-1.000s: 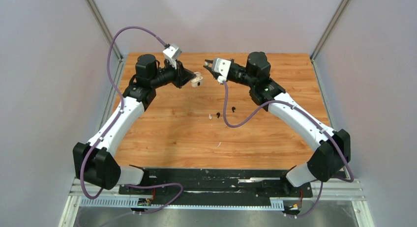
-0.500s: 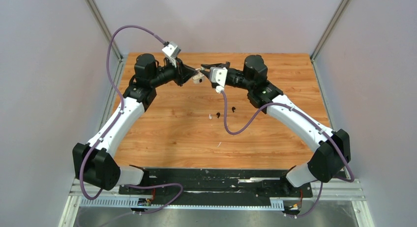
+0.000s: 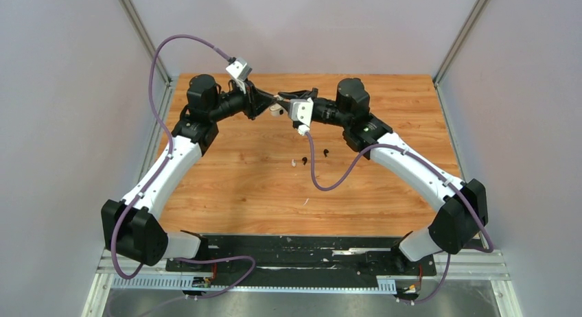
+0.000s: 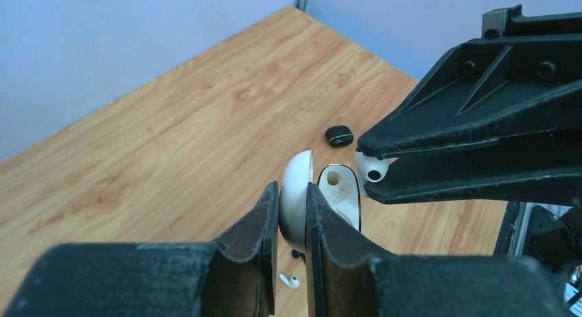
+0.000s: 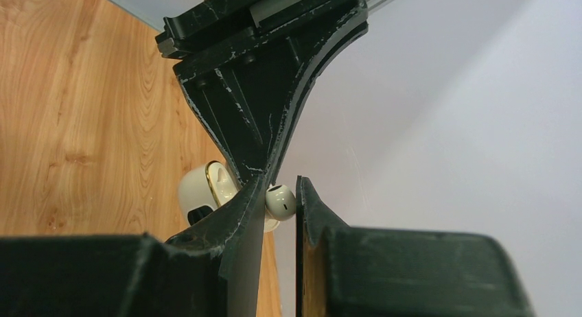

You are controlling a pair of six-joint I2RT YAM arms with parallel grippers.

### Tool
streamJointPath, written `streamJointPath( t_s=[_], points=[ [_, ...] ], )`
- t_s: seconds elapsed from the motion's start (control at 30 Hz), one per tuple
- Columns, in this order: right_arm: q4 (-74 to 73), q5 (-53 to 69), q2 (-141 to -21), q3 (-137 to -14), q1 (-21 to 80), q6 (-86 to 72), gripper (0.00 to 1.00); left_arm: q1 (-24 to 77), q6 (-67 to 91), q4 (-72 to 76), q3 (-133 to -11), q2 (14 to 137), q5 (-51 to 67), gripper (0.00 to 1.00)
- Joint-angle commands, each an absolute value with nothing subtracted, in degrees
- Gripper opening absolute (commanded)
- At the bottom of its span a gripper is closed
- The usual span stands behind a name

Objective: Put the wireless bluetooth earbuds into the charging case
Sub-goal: Place the earbud in the charging case.

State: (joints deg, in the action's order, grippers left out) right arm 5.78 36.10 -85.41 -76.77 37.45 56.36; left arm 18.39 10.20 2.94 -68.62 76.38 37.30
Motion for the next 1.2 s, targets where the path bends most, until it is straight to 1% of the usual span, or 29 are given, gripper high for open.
streamJointPath(
  t_s=[0.0,0.53,1.17],
  points=[
    [4.1,36.6,-86.0,-77.9,37.9,59.1,0.00,18.8,10.6,6.5,-69.3,74.0,39.0,0.00],
    [3.4,33.2,-87.3,-78.0,37.8,65.8,0.00,18.8,9.7,5.3,-69.0,73.9,39.7,0.00],
    [3.0,34.0,-86.0,-75.0,37.9,75.2,0.00,18.8,12.7,7.4,-69.1,74.5,39.1,0.00]
  ],
)
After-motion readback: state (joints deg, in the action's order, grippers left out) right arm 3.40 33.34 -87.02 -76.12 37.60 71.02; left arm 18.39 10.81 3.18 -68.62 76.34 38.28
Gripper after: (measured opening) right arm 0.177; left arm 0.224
